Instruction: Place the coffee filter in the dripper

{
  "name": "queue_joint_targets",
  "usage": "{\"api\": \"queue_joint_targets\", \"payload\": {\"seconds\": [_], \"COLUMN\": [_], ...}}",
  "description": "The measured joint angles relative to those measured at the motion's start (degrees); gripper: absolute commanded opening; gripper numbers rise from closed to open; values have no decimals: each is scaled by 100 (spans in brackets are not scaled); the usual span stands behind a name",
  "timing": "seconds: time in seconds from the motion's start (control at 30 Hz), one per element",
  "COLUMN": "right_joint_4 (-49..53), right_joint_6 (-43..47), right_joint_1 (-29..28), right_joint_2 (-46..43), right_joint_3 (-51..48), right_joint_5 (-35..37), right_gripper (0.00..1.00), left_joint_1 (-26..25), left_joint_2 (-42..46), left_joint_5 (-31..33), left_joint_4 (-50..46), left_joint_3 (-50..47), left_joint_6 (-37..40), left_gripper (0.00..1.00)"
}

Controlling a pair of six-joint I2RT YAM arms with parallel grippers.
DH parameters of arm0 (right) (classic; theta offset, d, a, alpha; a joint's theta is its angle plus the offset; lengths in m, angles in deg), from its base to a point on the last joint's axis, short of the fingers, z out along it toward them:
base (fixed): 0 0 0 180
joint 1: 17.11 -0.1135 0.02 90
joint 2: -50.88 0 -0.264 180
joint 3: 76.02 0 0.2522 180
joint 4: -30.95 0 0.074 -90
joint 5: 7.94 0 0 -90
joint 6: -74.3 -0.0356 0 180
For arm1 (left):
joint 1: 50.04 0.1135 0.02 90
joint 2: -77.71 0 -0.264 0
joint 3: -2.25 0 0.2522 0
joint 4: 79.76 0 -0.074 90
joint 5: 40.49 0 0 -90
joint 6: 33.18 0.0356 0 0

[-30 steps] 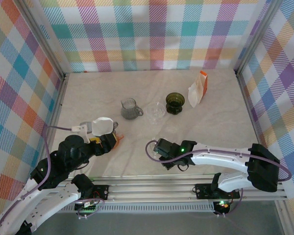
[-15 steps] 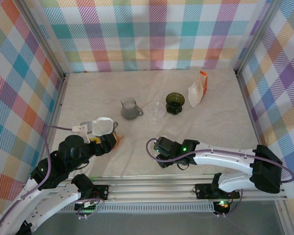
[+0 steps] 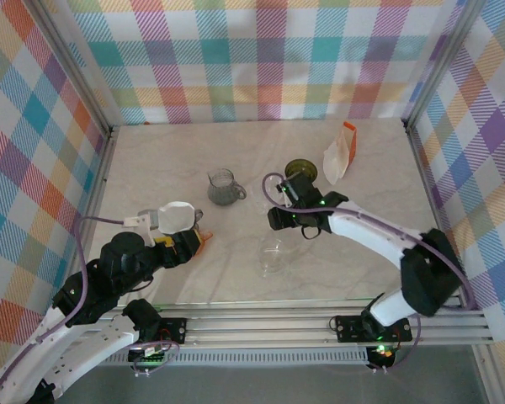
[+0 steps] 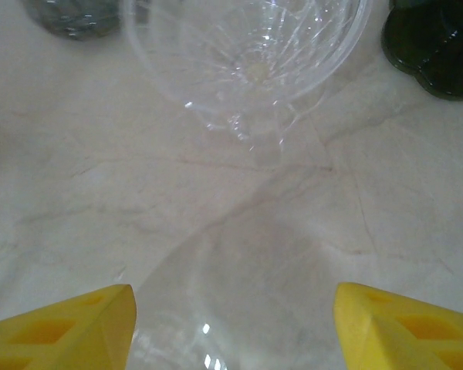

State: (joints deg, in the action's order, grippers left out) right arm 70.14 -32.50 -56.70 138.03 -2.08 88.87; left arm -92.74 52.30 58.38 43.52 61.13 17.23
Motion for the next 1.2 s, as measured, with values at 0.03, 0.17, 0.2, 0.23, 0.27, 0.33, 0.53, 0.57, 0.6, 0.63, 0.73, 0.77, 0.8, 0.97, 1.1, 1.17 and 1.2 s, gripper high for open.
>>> {"api": "queue_joint_targets", "payload": {"seconds": [0.03,0.17,0.2,0.23,0.27,0.33,0.53,0.57,0.6,0.63,0.73,0.77,0.8,0.97,1.1,1.17,1.2], "right_joint_4": [-50,-208,-256,-302,-356,-444,-560,-586,-597,-601,-634,-638,-643,-474,-166,20,138], "right_joint_6": [55,214,247,275,286,343,455,463,483,511,555,557,562,573,566,542,527], "right_joint_1": [70,238,262,289,297,323,328,328,328,328,328,328,328,315,170,24,-72], "right_joint_2": [179,772,892,1001,1110,1298,1731,1766,1784,1792,1792,1790,1777,1482,791,365,138], "right_joint_3": [55,372,459,542,625,758,1034,1034,1034,1034,1034,1034,1034,1003,940,894,876], "right_joint_5": [-44,-146,-155,-160,-160,-155,-149,-149,-149,-149,-144,-131,-120,-122,-39,-15,4], "right_gripper": [68,65,64,63,61,58,43,38,34,30,20,18,16,15,15,15,15], "left_joint_1": [0,0,0,0,0,0,0,0,0,0,0,0,0,0,0,0,0], "left_joint_2": [0,-44,-70,-103,-131,-188,-262,-262,-262,-262,-262,-262,-262,-262,-264,-262,-260], "left_joint_5": [2,7,7,7,9,9,22,20,22,22,22,22,22,20,20,20,20], "left_joint_4": [0,0,0,0,0,0,2,2,0,2,0,0,0,0,-11,-11,-9], "left_joint_3": [0,0,0,0,0,0,0,0,0,0,0,0,0,4,87,170,210], "left_joint_6": [0,0,0,0,0,0,0,2,0,0,2,0,0,2,7,11,22], "left_gripper": [100,100,100,100,100,100,100,100,100,100,100,100,100,100,100,100,100]}}
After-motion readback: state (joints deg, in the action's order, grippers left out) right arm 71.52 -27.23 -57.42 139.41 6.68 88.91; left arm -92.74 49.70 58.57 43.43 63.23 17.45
